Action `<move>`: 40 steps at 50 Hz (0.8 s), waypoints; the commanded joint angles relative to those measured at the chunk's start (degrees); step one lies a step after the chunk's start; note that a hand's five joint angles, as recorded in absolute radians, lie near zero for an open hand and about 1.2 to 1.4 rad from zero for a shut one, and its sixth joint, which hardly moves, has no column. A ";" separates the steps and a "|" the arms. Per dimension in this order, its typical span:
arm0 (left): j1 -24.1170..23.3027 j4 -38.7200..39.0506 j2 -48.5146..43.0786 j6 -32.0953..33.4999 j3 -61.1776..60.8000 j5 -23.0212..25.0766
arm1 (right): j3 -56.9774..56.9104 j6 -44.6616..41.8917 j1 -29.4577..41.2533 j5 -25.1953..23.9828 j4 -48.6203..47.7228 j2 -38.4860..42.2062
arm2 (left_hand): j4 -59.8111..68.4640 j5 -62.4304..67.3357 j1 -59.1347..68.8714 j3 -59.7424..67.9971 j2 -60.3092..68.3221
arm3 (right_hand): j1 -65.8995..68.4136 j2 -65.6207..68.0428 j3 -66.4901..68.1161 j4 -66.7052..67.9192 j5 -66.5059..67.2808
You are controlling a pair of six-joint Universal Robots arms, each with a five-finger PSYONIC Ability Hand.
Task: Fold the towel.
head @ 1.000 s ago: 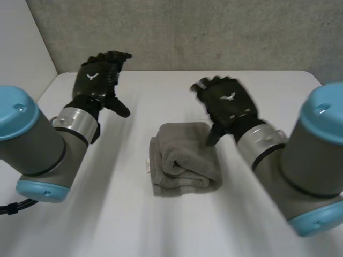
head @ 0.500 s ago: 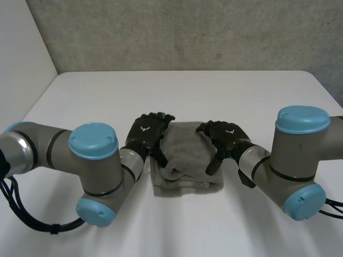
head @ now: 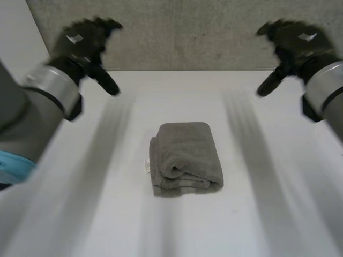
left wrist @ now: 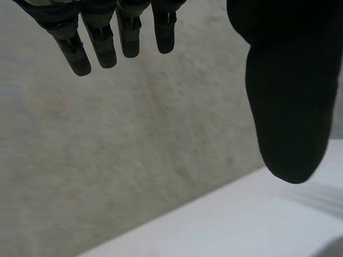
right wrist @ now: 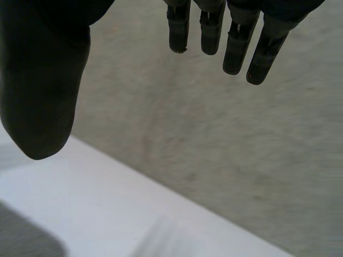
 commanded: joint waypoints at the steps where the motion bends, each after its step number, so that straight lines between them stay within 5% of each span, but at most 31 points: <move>1: 5.03 -12.08 4.05 -0.15 6.65 -0.16 | -3.00 -0.09 -3.48 1.16 6.36 -4.15 | 0.92 0.81 0.91 0.91 0.93 | -3.08 -4.59 -4.31 -5.16 -3.52; 22: 6.71 -14.56 5.55 -0.68 6.57 0.37 | -3.70 -0.70 -3.57 0.45 8.03 -4.33 | -0.76 -0.87 -0.77 -0.77 -0.75 | -3.08 -4.59 -4.31 -5.16 -3.52; 32: 6.63 -14.38 5.99 -0.68 6.66 0.46 | -0.54 -16.07 -1.03 -5.34 8.21 1.73 | -0.93 -1.04 -0.94 -0.94 -0.92 | -3.08 -4.59 -4.31 -5.16 -3.52; 40: 6.71 -14.30 6.34 -0.77 6.40 0.46 | -2.46 -10.57 8.38 -13.68 7.24 15.06 | -1.27 -1.38 -1.28 -1.28 -1.25 | -3.08 -4.59 -4.31 -5.16 -3.52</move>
